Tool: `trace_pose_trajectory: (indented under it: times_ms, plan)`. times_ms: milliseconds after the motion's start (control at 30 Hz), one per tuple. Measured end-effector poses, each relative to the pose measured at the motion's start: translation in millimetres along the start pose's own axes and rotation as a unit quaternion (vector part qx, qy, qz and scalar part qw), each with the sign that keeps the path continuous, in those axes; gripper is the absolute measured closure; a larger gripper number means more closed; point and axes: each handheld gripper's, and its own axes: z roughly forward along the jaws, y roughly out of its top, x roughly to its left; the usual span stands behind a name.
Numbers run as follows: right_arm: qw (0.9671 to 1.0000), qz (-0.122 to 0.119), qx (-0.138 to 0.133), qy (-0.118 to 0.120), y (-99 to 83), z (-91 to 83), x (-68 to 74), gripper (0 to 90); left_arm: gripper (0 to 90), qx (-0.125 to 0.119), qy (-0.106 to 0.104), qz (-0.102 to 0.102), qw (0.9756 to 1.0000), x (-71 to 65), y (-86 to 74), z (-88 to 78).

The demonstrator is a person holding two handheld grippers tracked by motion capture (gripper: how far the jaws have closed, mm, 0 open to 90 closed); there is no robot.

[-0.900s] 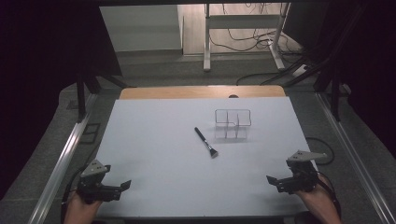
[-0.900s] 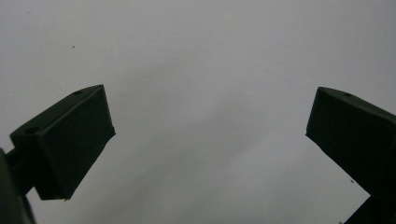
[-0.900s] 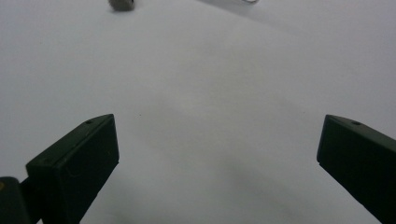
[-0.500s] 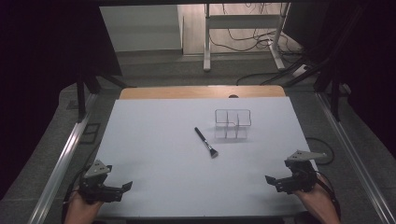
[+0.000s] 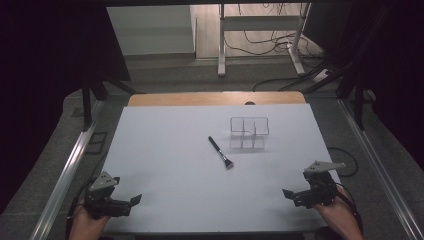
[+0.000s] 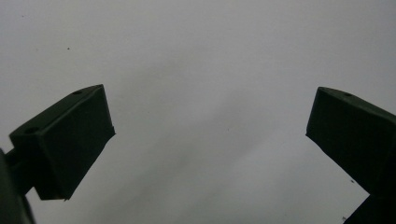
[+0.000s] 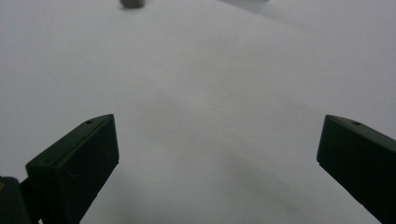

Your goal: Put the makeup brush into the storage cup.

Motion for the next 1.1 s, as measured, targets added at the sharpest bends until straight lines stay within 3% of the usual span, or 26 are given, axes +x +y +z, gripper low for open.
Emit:
trace_pose_trajectory:
  times_ms: [600,1100]
  plan:
    - [0.9999,-0.013,0.001,-0.006,5.5,2.0,5.2,0.0,0.6,0.005,-0.005,0.002,1.0000,-0.1,-0.2,1.8]
    - [1.0000,-0.008,0.000,-0.005,11.4,5.5,9.0,0.0,0.6,0.005,-0.007,0.002,1.0000,0.4,-0.8,2.7]
